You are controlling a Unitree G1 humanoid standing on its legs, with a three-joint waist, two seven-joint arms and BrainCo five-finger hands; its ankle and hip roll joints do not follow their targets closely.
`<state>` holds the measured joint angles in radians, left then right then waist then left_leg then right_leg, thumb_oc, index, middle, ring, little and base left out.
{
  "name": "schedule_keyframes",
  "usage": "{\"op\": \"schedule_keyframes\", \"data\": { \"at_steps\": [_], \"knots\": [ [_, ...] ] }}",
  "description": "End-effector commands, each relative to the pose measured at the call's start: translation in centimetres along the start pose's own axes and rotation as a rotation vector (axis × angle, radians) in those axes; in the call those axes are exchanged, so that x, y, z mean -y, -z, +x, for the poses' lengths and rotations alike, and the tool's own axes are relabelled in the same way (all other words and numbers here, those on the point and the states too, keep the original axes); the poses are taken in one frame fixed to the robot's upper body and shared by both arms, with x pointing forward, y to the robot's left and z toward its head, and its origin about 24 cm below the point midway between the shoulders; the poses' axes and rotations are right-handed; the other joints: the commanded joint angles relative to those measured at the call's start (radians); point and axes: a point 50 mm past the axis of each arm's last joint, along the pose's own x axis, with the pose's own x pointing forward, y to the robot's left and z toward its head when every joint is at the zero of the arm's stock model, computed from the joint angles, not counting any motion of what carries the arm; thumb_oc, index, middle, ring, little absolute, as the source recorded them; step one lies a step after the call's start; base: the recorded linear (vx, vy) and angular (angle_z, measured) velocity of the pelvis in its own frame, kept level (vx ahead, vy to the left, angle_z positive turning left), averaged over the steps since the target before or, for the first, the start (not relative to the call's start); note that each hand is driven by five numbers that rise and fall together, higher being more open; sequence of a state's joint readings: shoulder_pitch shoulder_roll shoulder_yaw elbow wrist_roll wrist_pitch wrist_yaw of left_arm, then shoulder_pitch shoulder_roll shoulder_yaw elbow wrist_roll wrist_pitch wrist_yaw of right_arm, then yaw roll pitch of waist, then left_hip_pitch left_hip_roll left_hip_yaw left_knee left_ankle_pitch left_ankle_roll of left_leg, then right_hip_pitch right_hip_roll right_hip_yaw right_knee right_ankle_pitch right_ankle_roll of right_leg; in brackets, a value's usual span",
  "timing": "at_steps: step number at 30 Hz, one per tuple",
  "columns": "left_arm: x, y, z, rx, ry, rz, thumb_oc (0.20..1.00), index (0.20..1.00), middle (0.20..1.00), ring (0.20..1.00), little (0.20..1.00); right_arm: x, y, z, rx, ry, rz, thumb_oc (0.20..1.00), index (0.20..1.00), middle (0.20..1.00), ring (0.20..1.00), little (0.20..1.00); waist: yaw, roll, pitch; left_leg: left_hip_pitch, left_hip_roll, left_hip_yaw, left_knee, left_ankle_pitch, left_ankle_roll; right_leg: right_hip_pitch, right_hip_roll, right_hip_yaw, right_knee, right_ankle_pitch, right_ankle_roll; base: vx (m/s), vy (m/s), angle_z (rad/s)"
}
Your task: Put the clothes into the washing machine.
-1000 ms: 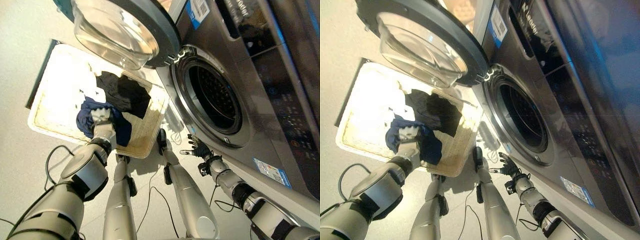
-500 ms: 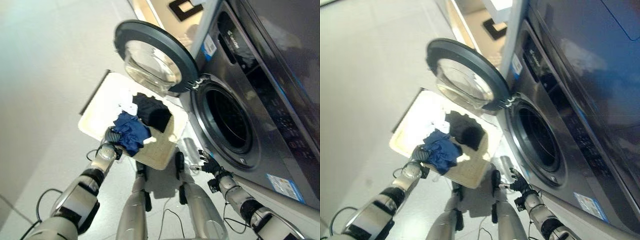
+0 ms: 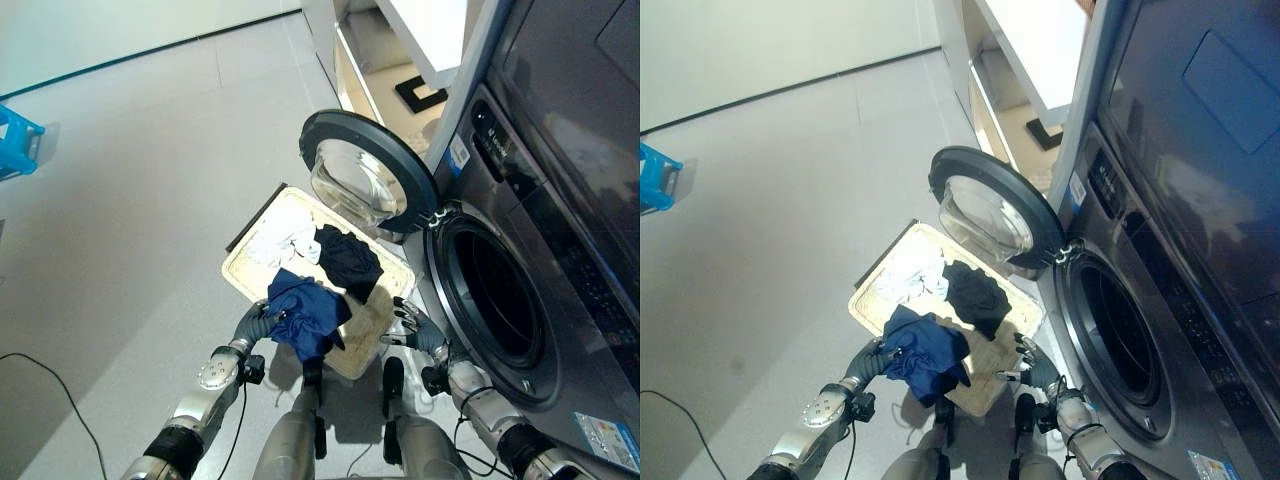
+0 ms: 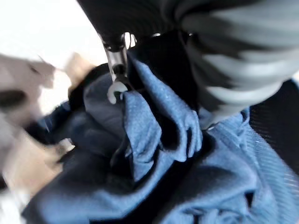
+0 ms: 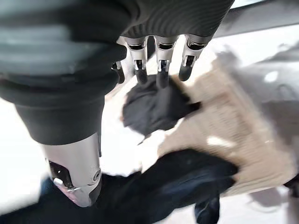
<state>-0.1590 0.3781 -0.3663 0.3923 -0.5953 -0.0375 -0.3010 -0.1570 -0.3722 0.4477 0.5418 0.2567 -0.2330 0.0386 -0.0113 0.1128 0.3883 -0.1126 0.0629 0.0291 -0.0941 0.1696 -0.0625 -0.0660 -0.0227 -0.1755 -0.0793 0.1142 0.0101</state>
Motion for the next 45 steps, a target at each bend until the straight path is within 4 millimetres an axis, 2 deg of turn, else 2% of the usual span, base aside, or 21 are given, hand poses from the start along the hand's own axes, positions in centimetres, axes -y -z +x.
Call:
{"op": "schedule_keyframes", "data": {
  "at_steps": [1, 3, 4, 6, 7, 9, 16, 25, 26, 27, 29, 30, 31, 32, 35, 37, 41, 42, 43, 45],
  "knots": [
    [2.4, -0.1, 0.6, 0.019, 0.278, -0.146, 0.2, 0.2, 0.2, 0.2, 0.2, -2.6, -1.2, 0.2, 0.065, -0.165, 0.066, 1.0, 1.0, 1.0, 1.0, 1.0, -0.011, -0.07, -0.075, 0.07, -0.099, 0.056, 0.007, -0.114, 0.011, -0.008, -0.042, -0.005, 0.046, -0.056, 0.083, 0.06, -0.005, -0.01],
    [2.9, 0.4, 0.5, 0.0, 0.334, -0.182, 0.2, 0.2, 0.2, 0.2, 0.2, -3.4, -1.4, 0.2, 0.068, -0.25, 0.118, 1.0, 1.0, 1.0, 1.0, 1.0, -0.012, -0.071, -0.091, 0.086, -0.099, 0.058, 0.007, -0.121, 0.013, 0.009, -0.041, -0.007, 0.046, -0.061, 0.081, 0.08, -0.021, 0.0],
    [3.1, 0.8, 0.3, -0.021, 0.368, -0.202, 0.2, 0.2, 0.2, 0.2, 0.2, -4.4, -1.3, 0.0, 0.047, -0.349, 0.158, 1.0, 1.0, 1.0, 1.0, 1.0, -0.012, -0.073, -0.106, 0.102, -0.1, 0.061, 0.007, -0.126, 0.016, 0.027, -0.04, -0.006, 0.046, -0.067, 0.081, 0.11, -0.032, -0.01],
    [3.2, 1.2, 0.1, -0.031, 0.376, -0.214, 0.2, 0.2, 0.2, 0.2, 0.2, -5.0, -1.2, -0.2, 0.03, -0.429, 0.132, 1.0, 1.0, 1.0, 1.0, 1.0, -0.012, -0.074, -0.115, 0.113, -0.1, 0.064, 0.007, -0.13, 0.017, 0.038, -0.038, -0.004, 0.048, -0.073, 0.079, 0.08, -0.025, -0.02],
    [3.2, 1.4, -0.1, -0.039, 0.378, -0.233, 0.2, 0.2, 0.2, 0.2, 0.2, -5.7, -1.1, -0.5, 0.011, -0.532, 0.096, 1.0, 1.0, 1.0, 1.0, 1.0, -0.011, -0.077, -0.125, 0.124, -0.099, 0.066, 0.008, -0.134, 0.019, 0.05, -0.037, -0.003, 0.048, -0.077, 0.078, 0.05, -0.025, -0.03],
    [3.3, 1.7, -0.2, -0.057, 0.377, -0.245, 0.2, 0.2, 0.2, 0.2, 0.2, -6.5, -1.2, -1.0, -0.008, -0.63, 0.134, 1.0, 1.0, 1.0, 1.0, 1.0, -0.006, -0.082, -0.14, 0.14, -0.1, 0.066, 0.008, -0.139, 0.022, 0.069, -0.033, -0.002, 0.043, -0.081, 0.076, 0.07, -0.047, -0.01],
    [3.8, 2.9, -0.7, -0.122, 0.385, -0.282, 0.2, 0.2, 0.2, 0.2, 0.2, -8.3, -1.7, -1.7, -0.006, -0.758, 0.236, 1.0, 1.0, 1.0, 1.0, 1.0, -0.003, -0.094, -0.178, 0.18, -0.099, 0.075, 0.009, -0.155, 0.026, 0.115, -0.027, 0.004, 0.03, -0.089, 0.075, 0.09, -0.033, 0.01],
    [5.4, 2.7, -0.6, -0.1, 0.483, -0.381, 0.2, 0.2, 0.2, 0.2, 0.2, -10.3, -1.7, -2.6, -0.068, -0.943, 0.326, 1.0, 1.0, 1.0, 1.0, 1.0, -0.007, -0.1, -0.176, 0.188, -0.095, 0.094, 0.007, -0.162, 0.032, 0.12, -0.019, 0.023, 0.02, -0.087, 0.07, 0.01, -0.008, -0.04],
    [5.5, 2.6, -0.4, -0.1, 0.48, -0.378, 0.2, 0.2, 0.2, 0.2, 0.2, -11.1, -1.9, -3.0, -0.087, -1.028, 0.403, 0.645, 0.645, 0.645, 0.645, 0.645, -0.005, -0.103, -0.172, 0.186, -0.095, 0.095, 0.007, -0.161, 0.033, 0.12, -0.017, 0.025, 0.019, -0.086, 0.07, 0.0, 0.0, 0.0],
    [5.6, 2.7, -0.4, -0.102, 0.48, -0.376, 0.2, 0.2, 0.2, 0.2, 0.2, -11.4, -1.9, -3.1, -0.088, -1.044, 0.426, 0.46, 0.46, 0.46, 0.46, 0.46, -0.004, -0.104, -0.171, 0.186, -0.095, 0.095, 0.007, -0.161, 0.033, 0.119, -0.017, 0.025, 0.019, -0.085, 0.07, 0.0, 0.0, 0.0],
    [5.6, 2.7, -0.4, -0.102, 0.48, -0.376, 0.2, 0.2, 0.2, 0.2, 0.2, -11.4, -1.9, -3.1, -0.088, -1.044, 0.426, 0.46, 0.46, 0.46, 0.46, 0.46, -0.004, -0.104, -0.171, 0.186, -0.095, 0.095, 0.007, -0.161, 0.033, 0.119, -0.017, 0.025, 0.019, -0.085, 0.07, 0.0, 0.0, 0.0],
    [5.6, 2.7, -0.3, -0.103, 0.48, -0.376, 0.2, 0.2, 0.2, 0.2, 0.2, -11.5, -2.0, -3.2, -0.087, -1.053, 0.443, 0.373, 0.373, 0.373, 0.373, 0.373, -0.004, -0.105, -0.17, 0.185, -0.094, 0.096, 0.007, -0.16, 0.033, 0.119, -0.017, 0.025, 0.019, -0.085, 0.07, 0.0, 0.0, 0.0],
    [5.6, 2.7, -0.3, -0.103, 0.48, -0.376, 0.2, 0.2, 0.2, 0.2, 0.2, -11.5, -2.0, -3.2, -0.087, -1.053, 0.443, 0.373, 0.373, 0.373, 0.373, 0.373, -0.004, -0.105, -0.17, 0.185, -0.094, 0.096, 0.007, -0.16, 0.033, 0.119, -0.017, 0.025, 0.019, -0.085, 0.07, 0.0, 0.0, 0.0],
    [5.8, 2.8, -0.2, -0.109, 0.472, -0.374, 0.2, 0.2, 0.2, 0.2, 0.2, -12.4, -2.3, -3.5, -0.085, -1.092, 0.564, 0.2, 0.2, 0.2, 0.2, 0.2, -0.002, -0.107, -0.166, 0.182, -0.094, 0.098, 0.007, -0.159, 0.033, 0.116, -0.018, 0.023, 0.019, -0.083, 0.071, 0.0, 0.0, 0.0],
    [5.8, 2.8, -0.2, -0.109, 0.472, -0.374, 0.2, 0.2, 0.2, 0.2, 0.2, -12.4, -2.3, -3.5, -0.085, -1.092, 0.564, 0.2, 0.2, 0.2, 0.2, 0.2, -0.002, -0.107, -0.166, 0.182, -0.094, 0.098, 0.007, -0.159, 0.033, 0.116, -0.018, 0.023, 0.019, -0.083, 0.071, 0.0, 0.0, 0.0],
    [5.9, 2.7, 0.3, -0.085, 0.42, -0.379, 0.2, 0.2, 0.2, 0.2, 0.2, -13.9, -2.9, -3.7, -0.105, -1.139, 0.782, 0.2, 0.2, 0.2, 0.2, 0.2, -0.003, -0.107, -0.142, 0.163, -0.095, 0.106, 0.008, -0.153, 0.034, 0.095, -0.019, 0.021, 0.016, -0.075, 0.071, -0.13, -0.002, -0.04],
    [5.5, 2.2, 0.7, -0.053, 0.324, -0.356, 0.2, 0.2, 0.2, 0.2, 0.2, -14.2, -2.9, -3.7, -0.129, -1.145, 0.846, 0.2, 0.2, 0.2, 0.2, 0.2, -0.003, -0.108, -0.121, 0.144, -0.093, 0.11, 0.008, -0.147, 0.034, 0.077, -0.017, 0.025, 0.013, -0.068, 0.069, -0.08, -0.009, -0.13],
    [5.4, 2.2, 0.8, -0.05, 0.294, -0.344, 0.313, 0.313, 0.313, 0.313, 0.313, -14.2, -2.8, -3.7, -0.132, -1.145, 0.85, 0.2, 0.2, 0.2, 0.2, 0.2, -0.002, -0.108, -0.119, 0.142, -0.094, 0.11, 0.008, -0.146, 0.034, 0.075, -0.017, 0.025, 0.013, -0.067, 0.069, -0.05, -0.022, -0.06],
    [4.8, 2.1, 1.0, -0.044, 0.187, -0.297, 1.0, 1.0, 1.0, 1.0, 1.0, -14.5, -2.8, -3.7, -0.147, -1.141, 0.869, 0.2, 0.2, 0.2, 0.2, 0.2, -0.001, -0.11, -0.112, 0.135, -0.095, 0.108, 0.007, -0.143, 0.035, 0.068, -0.015, 0.026, 0.013, -0.064, 0.069, -0.07, -0.037, -0.01],
    [4.0, 1.6, 1.3, -0.003, 0.052, -0.227, 1.0, 1.0, 1.0, 1.0, 1.0, -14.5, -2.5, -3.6, -0.168, -1.125, 0.876, 0.2, 0.2, 0.2, 0.2, 0.2, 0.002, -0.114, -0.1, 0.122, -0.096, 0.105, 0.009, -0.138, 0.034, 0.058, -0.015, 0.025, 0.013, -0.062, 0.067, -0.07, -0.043, 0.0]
  ]
}}
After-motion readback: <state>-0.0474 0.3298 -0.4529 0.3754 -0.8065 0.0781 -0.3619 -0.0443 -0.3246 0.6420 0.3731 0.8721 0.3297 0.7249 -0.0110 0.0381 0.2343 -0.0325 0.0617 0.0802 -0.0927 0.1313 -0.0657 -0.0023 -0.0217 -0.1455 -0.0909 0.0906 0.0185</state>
